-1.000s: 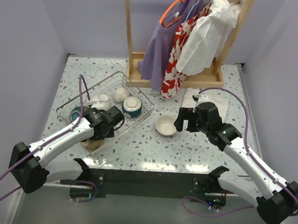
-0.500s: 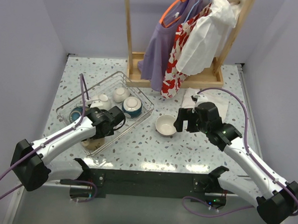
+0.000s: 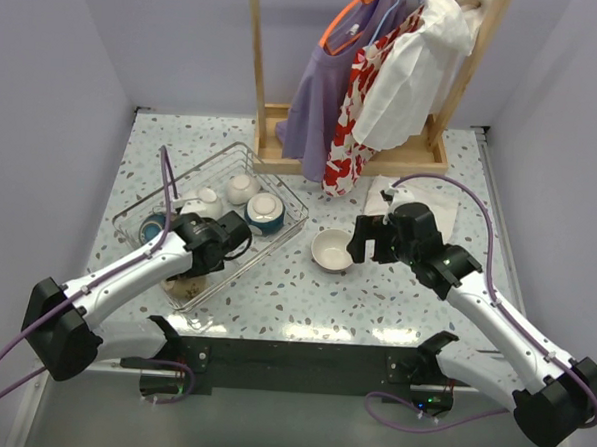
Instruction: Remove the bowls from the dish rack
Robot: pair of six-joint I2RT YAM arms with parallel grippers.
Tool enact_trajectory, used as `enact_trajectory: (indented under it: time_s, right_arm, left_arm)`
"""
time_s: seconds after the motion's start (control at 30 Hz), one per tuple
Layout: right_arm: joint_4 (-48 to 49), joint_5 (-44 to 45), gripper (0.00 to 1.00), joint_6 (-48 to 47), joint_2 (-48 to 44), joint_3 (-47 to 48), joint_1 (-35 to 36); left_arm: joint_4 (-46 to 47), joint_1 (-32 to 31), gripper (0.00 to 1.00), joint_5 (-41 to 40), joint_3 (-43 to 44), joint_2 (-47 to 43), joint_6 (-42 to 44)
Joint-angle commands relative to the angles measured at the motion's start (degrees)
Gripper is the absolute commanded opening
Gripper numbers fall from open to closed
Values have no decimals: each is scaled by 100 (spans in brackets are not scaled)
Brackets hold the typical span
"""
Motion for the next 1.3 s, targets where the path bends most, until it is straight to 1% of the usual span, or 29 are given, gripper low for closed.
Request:
enact_trajectory:
  time_s: [0.0,0.07,0.1,0.13,0.17,0.23,0.3,0.33,0.37,0.43,0.47,0.7,0.77,0.87,0.9,0.97,1.1,1.13,1.2,1.27]
  right_arm:
    - [148,-101,98,-82,-44,219,-8]
    - [131,-93,98,-82,-62,228,0]
    - [131,-92,98,-90,-71,228,0]
    - [113,-92,98,-82,-79,236,0]
    - [104,-92,98,-82,-80,236,0]
    - [104,-84,98,-73,-88,263,0]
    - [96,-84,98,-47,-80,272,0]
    - [96,-75,98,-20,-80,280,0]
    - [96,-92,98,-12,-97,289,-8]
    - [87,-119,98,32,-106,289,0]
    - [87,-119,98,50,-123,289,0]
    - [113,-163,98,94,-124,324,0]
    - [148,-329,98,112,-124,351,0]
    - [280,-593,98,147,-106,377,0]
    - [324,-802,98,208,-97,386,0]
    - [525,-1032,98,296,-27,386,0]
    - [1043,-1752,98,865,236,368,0]
    - [1349,-2041,98,998,280,342,0]
    - [1867,-2306,98,1410,456,316,0]
    - [2212,-2639,97,1657,683,316,0]
  left_arm:
    - [-200,30,61,13,172,-217,-123]
    - [-192,30,55,92,277,-322,-62]
    - [-192,30,49,110,330,-357,-27]
    - [-200,30,47,128,391,-393,60]
    - [-200,30,43,171,531,-445,96]
    - [-200,30,39,198,673,-498,202]
    - [-200,30,31,224,857,-551,298]
    - [-200,30,29,233,893,-569,333]
    - [-200,30,24,233,971,-603,360]
    - [-200,30,20,225,1112,-630,483]
    - [-200,30,15,207,1174,-656,527]
    - [-200,39,12,31,1543,-551,896]
    - [-200,39,9,-56,1648,-490,966]
    - [-200,30,8,-188,1894,-402,1133]
    - [-200,39,7,-223,1973,-384,1221]
    - [-192,39,6,-294,2237,-288,1283]
    - [-8,39,5,-294,2712,-103,1668]
    - [89,39,5,-224,2843,-77,1757]
    - [466,39,4,-101,2940,-68,2037]
    - [826,48,1,109,3072,-41,2179]
